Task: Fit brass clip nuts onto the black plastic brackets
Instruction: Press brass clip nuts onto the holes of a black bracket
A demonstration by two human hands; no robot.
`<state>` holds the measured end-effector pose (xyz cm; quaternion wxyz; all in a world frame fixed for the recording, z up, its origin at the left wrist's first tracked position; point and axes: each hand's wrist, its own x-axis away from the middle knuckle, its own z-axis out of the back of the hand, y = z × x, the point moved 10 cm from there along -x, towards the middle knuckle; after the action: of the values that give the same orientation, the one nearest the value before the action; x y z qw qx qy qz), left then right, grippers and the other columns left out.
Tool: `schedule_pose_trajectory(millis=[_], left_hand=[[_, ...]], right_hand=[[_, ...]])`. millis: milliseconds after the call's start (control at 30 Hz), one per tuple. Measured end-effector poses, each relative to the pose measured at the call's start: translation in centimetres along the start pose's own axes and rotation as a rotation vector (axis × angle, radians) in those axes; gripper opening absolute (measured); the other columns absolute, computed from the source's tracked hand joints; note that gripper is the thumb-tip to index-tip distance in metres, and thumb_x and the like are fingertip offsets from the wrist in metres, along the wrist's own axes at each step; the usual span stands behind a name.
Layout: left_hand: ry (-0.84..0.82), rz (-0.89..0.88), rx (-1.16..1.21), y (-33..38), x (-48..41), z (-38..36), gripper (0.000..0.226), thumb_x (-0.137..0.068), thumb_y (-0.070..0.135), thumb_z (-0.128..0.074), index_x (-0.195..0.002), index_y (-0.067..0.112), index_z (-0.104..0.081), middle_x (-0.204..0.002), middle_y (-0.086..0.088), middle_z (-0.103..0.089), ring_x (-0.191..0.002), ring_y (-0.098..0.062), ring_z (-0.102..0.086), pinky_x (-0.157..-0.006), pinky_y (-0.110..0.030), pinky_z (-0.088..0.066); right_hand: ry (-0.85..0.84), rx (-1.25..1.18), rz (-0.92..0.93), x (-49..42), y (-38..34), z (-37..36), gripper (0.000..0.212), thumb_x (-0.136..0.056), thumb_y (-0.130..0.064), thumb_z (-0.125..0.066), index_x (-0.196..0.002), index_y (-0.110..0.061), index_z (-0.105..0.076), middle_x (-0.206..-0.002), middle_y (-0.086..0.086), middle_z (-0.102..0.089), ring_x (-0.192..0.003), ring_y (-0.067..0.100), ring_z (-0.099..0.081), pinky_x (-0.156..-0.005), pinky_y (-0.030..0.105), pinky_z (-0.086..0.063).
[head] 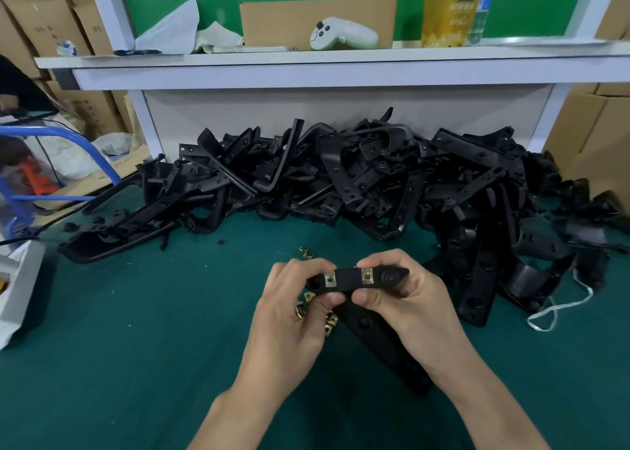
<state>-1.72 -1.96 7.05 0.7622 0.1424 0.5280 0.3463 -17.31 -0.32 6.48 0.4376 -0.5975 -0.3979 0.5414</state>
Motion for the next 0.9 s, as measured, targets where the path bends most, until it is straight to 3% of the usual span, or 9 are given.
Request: schedule_pose_trajectory(millis=[467,667,900], left_hand=[[0.005,0.037,0.054,0.25,-0.16,0.30,0.030,-0.090,0.036,-0.060,-0.109,0.056,-0.050,-0.103,0.028,-0.058,-0.100,-0.004,-0.055,-0.085,-0.007,-0.038],[0.023,0.010,0.053,0.74,-0.17,0.60,0.021,-0.092,0.040,-0.061,-0.111,0.040,-0.053,-0.101,0.030,-0.055,-0.097,-0.004,-0.054,-0.084,-0.007,-0.037],[0.034,-0.013,0.080,1.00,-0.19,0.69,0.021,-0.094,0.037,-0.061,-0.113,0.038,-0.052,-0.103,0.029,-0.056,-0.098,-0.007,-0.054,-0.085,-0.009,-0.038]], right_hand=[[0.007,-0.026,-0.025,-0.01,-0.10,-0.04,0.026,-0.067,-0.020,-0.081,-0.089,-0.031,-0.073,-0.083,-0.003,-0.073,-0.079,0.007,-0.068,-0.072,0.015,-0.051],[-0.043,-0.084,-0.037,0.10,-0.27,-0.32,0.024,-0.069,-0.021,-0.081,-0.089,-0.032,-0.073,-0.085,-0.003,-0.072,-0.082,0.009,-0.067,-0.074,0.018,-0.052],[-0.063,-0.111,-0.037,0.06,-0.12,-0.36,0.027,-0.065,-0.025,-0.085,-0.088,-0.033,-0.074,-0.084,-0.003,-0.070,-0.078,0.011,-0.066,-0.073,0.019,-0.053]])
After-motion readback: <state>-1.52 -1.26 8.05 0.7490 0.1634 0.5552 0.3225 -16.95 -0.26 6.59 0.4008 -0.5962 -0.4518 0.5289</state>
